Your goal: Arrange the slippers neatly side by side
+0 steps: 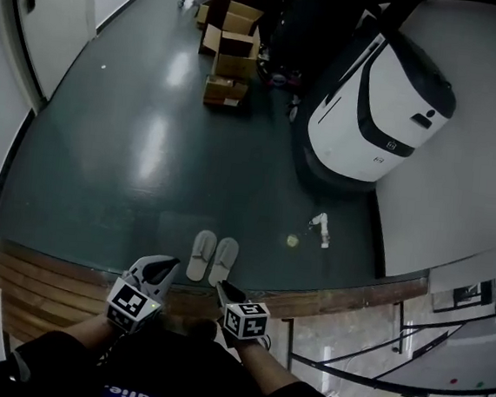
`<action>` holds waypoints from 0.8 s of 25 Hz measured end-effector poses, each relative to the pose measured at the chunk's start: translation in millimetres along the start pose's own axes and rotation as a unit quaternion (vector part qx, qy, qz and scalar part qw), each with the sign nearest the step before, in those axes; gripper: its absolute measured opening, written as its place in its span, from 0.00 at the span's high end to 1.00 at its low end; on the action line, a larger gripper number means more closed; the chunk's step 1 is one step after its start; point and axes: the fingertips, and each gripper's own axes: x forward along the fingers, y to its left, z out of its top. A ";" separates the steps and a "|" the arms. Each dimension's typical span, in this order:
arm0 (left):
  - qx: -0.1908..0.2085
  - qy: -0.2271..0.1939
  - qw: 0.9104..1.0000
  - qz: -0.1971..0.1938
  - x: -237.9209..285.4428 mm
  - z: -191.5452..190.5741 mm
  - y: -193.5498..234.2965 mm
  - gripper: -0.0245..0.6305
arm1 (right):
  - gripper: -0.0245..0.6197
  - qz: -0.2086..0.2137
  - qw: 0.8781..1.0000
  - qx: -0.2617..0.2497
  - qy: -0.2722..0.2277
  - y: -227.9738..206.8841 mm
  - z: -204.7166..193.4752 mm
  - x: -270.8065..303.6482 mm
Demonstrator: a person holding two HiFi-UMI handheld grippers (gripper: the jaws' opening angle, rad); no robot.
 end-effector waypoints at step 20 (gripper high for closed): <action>0.007 -0.063 0.998 -0.024 -34.3 79.6 -63.7 0.96 | 0.96 0.001 0.943 -0.161 -0.291 104.7 166.2 -174.6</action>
